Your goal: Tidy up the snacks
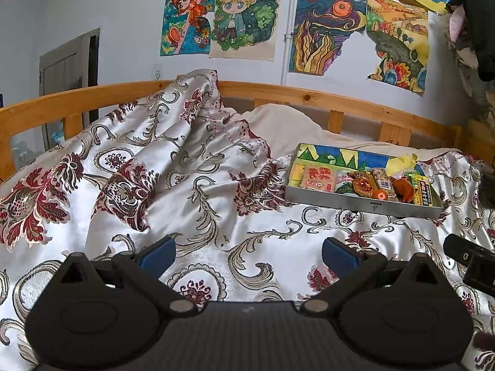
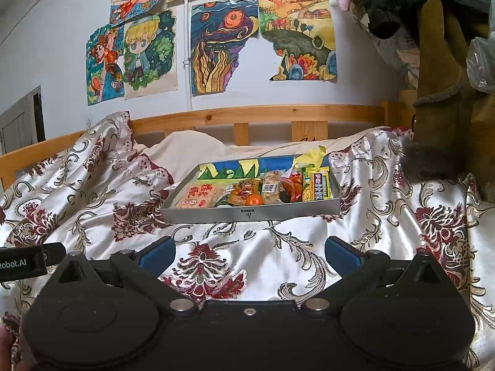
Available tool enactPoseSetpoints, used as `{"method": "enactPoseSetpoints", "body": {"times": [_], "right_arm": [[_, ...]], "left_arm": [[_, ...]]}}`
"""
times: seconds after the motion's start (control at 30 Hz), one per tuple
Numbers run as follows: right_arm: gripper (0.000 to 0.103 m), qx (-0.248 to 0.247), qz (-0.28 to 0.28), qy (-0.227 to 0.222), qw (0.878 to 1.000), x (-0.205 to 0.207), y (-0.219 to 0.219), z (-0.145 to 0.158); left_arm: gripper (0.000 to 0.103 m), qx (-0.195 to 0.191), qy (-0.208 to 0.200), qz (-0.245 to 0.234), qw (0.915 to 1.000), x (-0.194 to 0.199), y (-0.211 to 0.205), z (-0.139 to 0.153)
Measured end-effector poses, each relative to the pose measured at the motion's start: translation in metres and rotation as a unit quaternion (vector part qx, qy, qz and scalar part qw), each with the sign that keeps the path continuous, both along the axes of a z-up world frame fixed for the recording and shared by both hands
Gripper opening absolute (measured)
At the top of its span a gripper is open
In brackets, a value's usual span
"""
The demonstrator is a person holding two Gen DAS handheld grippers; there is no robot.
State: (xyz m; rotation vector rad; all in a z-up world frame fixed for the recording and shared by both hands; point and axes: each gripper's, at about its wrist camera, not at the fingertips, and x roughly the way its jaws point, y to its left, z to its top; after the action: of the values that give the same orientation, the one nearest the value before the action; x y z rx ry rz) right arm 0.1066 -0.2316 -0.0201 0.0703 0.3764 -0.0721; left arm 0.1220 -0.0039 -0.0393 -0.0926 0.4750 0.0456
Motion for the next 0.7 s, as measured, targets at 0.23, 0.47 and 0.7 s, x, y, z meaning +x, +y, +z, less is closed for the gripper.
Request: {"method": "enactPoseSetpoints", "body": {"times": [0.23, 0.47, 0.7], "right_arm": [[0.102, -0.001, 0.0, 0.003, 1.0, 0.0004, -0.0003, -0.0012], [0.102, -0.002, 0.0, 0.005, 1.0, 0.0008, -0.0008, -0.002], [0.102, -0.003, -0.002, 0.006, 1.0, 0.0009, -0.0028, -0.0031]], "left_arm": [[0.102, 0.0, 0.003, -0.001, 1.0, 0.0001, -0.0009, -0.0019], [0.102, -0.001, 0.006, -0.004, 1.0, 0.0003, -0.0023, -0.0022], [0.102, 0.007, 0.01, 0.002, 0.9999, 0.0007, -0.003, -0.0033]]}}
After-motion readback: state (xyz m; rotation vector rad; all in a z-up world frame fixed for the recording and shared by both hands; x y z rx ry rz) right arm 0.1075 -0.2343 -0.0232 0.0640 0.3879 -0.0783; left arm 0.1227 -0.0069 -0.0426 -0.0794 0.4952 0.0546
